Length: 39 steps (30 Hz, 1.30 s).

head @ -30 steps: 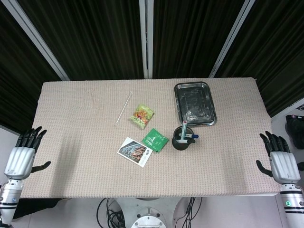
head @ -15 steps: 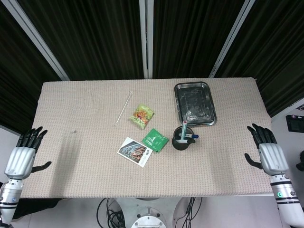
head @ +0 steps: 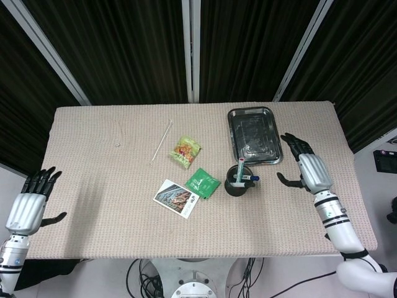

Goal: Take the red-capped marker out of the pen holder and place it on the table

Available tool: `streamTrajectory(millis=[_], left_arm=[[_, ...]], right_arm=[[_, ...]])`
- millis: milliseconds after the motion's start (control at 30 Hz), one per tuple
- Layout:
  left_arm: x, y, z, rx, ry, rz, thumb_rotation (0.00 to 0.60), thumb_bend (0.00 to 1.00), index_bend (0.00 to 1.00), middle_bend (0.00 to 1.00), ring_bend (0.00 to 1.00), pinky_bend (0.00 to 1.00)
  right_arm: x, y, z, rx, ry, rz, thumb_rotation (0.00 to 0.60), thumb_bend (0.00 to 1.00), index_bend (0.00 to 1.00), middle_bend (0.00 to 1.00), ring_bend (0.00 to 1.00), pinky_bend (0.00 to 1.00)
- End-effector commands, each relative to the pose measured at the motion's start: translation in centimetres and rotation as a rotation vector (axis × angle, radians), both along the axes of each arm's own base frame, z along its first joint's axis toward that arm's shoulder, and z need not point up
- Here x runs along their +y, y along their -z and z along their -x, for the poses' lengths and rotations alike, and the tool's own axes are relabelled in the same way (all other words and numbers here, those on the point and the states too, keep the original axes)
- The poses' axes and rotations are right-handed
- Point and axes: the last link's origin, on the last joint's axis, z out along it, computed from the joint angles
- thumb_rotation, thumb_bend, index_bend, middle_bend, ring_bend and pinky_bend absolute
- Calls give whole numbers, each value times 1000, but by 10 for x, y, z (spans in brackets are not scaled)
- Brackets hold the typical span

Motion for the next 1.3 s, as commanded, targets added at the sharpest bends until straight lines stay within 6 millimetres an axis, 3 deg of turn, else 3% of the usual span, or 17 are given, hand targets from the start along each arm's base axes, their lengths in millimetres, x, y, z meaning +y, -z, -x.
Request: streamTrajectory(millis=[33,233,433,667,800,1300], left_arm=[[1,1,0,0,1,3,600,98,84,0,0,0],[2,0,-2,6,4,11,600,98,84,0,0,0],[-1,-3,-1,5,-9,6,600,98,84,0,0,0],[-2,-6,1,-1,-18,5,600,98,84,0,0,0],[-1,-6,3,-4,-20,7,600,98,84,0,0,0],[-3,-9,8,-11,-31,-1,600,98,84,0,0,0]], right_arm=[[-11,25,-21,-92,47,-54,600,245,67,0,0,0],[-24,54,-42,-96,76,-124,600,245,140,0,0,0],[-34,66,-60,-56,87,-125,600,246,150,0,0,0],[-46,64,-75,63,112,-132,600,246,170,0,0,0],[-49,66,-80,90,141,-144,600,245,235,0,0,0],[-56,78,-83,141,178,-174,600,247,377,25,0,0]])
